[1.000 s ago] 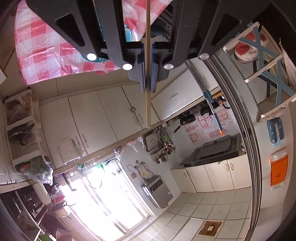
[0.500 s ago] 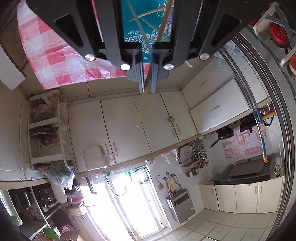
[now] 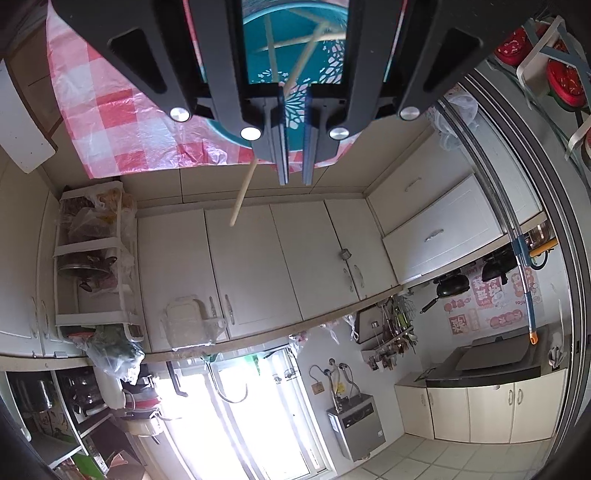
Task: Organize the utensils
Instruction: 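Lift the chopstick with the right tool and drop it into the basket, then move both tools back down to the chopstick bundle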
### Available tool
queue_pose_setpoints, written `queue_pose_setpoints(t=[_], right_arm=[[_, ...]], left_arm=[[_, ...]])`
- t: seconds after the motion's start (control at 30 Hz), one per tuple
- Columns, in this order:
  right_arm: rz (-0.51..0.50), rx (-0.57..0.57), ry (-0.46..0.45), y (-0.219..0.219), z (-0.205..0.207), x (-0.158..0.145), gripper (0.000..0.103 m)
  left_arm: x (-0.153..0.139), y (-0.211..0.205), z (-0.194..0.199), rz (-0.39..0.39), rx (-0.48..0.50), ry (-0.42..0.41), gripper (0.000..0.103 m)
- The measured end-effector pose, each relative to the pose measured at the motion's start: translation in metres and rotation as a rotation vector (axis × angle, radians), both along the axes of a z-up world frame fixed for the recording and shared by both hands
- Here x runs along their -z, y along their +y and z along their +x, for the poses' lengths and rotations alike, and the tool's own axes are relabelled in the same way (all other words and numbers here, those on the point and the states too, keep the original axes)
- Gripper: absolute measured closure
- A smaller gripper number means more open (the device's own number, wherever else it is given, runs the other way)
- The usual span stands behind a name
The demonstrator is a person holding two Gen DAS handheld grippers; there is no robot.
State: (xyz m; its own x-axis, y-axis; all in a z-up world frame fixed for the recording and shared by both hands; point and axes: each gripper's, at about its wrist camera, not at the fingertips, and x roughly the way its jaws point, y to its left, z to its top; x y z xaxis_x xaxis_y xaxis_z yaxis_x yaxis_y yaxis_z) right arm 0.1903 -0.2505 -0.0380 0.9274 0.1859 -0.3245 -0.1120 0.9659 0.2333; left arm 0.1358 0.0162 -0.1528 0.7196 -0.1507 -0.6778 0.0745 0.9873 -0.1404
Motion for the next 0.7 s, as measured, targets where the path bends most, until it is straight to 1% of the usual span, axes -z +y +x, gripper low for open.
queue_pose_setpoints(t=[0.07,0.2,0.37,0.4,0.43,0.47,0.57,0.63,0.7], right_arm=[[-0.004,-0.002,0.004,0.001,0.001,0.002,0.094],[0.020,0.001,0.034,-0.006,0.002,0.008,0.094],[0.070,0.005,0.055,-0.019,-0.016,0.009,0.094],[0.086,0.008,0.059,-0.023,-0.025,0.009,0.091],[0.100,0.015,0.067,-0.026,-0.035,0.010,0.087],[0.109,0.016,0.079,-0.027,-0.043,0.013,0.085],[0.088,-0.014,0.189,-0.017,-0.070,0.038,0.084],[0.061,-0.059,0.319,-0.002,-0.081,0.072,0.084],[0.052,-0.083,0.417,0.009,-0.085,0.103,0.085]], left_arm=[[0.002,0.001,0.001,-0.005,-0.003,0.007,0.017],[0.004,0.004,0.001,-0.009,-0.009,0.013,0.017],[0.005,0.009,0.004,-0.017,-0.021,0.017,0.017],[0.005,0.010,0.004,-0.017,-0.023,0.017,0.017],[0.005,0.011,0.004,-0.018,-0.026,0.018,0.017],[0.005,0.012,0.005,-0.019,-0.029,0.018,0.017],[0.007,0.013,0.005,-0.019,-0.032,0.019,0.017],[0.009,0.012,0.005,-0.014,-0.030,0.025,0.017],[0.011,0.010,0.003,-0.016,-0.023,0.034,0.017]])
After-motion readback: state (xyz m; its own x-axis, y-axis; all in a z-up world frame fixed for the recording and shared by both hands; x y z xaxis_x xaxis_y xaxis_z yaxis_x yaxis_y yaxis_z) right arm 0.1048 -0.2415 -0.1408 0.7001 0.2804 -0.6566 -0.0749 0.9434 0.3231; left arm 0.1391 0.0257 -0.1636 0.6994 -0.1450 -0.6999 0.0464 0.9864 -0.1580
